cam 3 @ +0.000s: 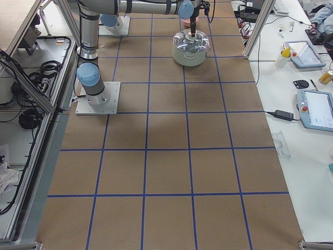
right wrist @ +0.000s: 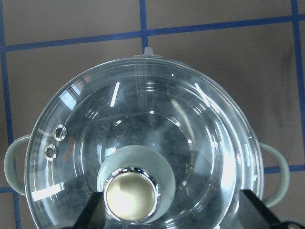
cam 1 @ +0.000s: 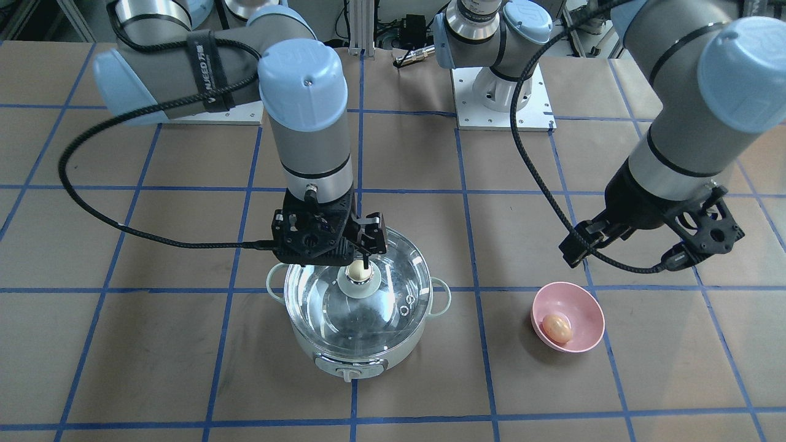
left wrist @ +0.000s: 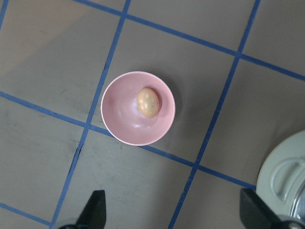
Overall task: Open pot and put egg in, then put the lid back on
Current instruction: 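Grasp the lid knob with the right gripper while the left gripper lowers over the egg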
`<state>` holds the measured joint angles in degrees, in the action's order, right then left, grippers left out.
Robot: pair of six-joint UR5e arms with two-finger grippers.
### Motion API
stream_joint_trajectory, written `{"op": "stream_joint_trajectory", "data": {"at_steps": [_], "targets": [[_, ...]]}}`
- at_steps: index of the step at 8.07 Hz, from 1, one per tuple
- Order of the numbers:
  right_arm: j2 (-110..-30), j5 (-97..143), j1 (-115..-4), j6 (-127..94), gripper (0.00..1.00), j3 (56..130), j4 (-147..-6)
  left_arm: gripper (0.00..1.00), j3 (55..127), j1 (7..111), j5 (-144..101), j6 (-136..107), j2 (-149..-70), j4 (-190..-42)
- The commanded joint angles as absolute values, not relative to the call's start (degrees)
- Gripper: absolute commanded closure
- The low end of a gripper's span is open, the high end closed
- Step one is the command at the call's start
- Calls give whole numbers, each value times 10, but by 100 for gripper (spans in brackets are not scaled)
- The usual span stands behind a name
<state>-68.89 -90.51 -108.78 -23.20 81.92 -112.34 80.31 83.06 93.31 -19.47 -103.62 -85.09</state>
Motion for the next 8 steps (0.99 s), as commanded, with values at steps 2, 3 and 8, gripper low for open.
{"op": "stream_joint_trajectory", "data": {"at_steps": [2, 3, 8], "targets": [[-643, -898, -1106, -283, 0, 822, -1160, 9, 859, 800, 934, -226, -1101, -761], [-642, -895, -1106, -280, 0, 822, -1160, 9, 872, 797, 935, -225, -1118, -745], [-645, -868, -1105, -274, 61, 820, -1167, 35, 875, 793, 937, -222, -1164, -728]]}}
